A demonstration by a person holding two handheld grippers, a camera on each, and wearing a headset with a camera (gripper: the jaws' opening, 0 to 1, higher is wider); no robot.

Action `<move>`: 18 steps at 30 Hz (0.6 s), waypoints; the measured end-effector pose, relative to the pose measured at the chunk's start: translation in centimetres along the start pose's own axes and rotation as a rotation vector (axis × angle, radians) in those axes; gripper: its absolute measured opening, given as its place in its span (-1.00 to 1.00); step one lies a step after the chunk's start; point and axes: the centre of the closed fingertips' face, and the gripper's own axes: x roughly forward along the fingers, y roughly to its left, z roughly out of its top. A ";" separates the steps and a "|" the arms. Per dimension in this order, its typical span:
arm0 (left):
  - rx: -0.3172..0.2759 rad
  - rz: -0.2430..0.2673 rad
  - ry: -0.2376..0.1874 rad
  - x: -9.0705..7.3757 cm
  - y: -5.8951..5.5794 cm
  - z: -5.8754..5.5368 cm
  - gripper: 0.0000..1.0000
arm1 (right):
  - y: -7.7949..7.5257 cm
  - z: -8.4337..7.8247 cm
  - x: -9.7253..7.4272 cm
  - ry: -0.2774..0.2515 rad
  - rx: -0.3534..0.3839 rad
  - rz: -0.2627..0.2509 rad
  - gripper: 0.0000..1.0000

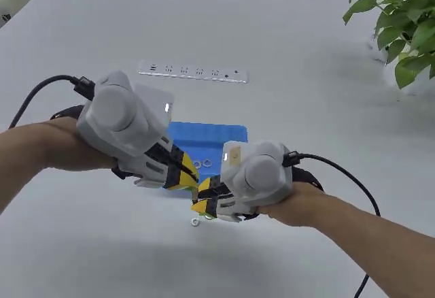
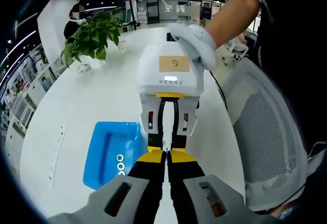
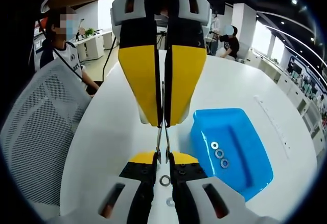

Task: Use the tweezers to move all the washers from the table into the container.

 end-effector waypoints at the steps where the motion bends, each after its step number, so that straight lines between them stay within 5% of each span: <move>1: -0.001 -0.002 0.001 0.1 -0.1 -0.1 -0.90 | 0.2 -0.1 0.1 0.000 0.003 0.004 -0.77; 18: -0.020 -0.012 0.003 1.2 -1.1 -1.3 -0.90 | 1.3 -1.5 1.1 0.011 0.016 0.023 -0.77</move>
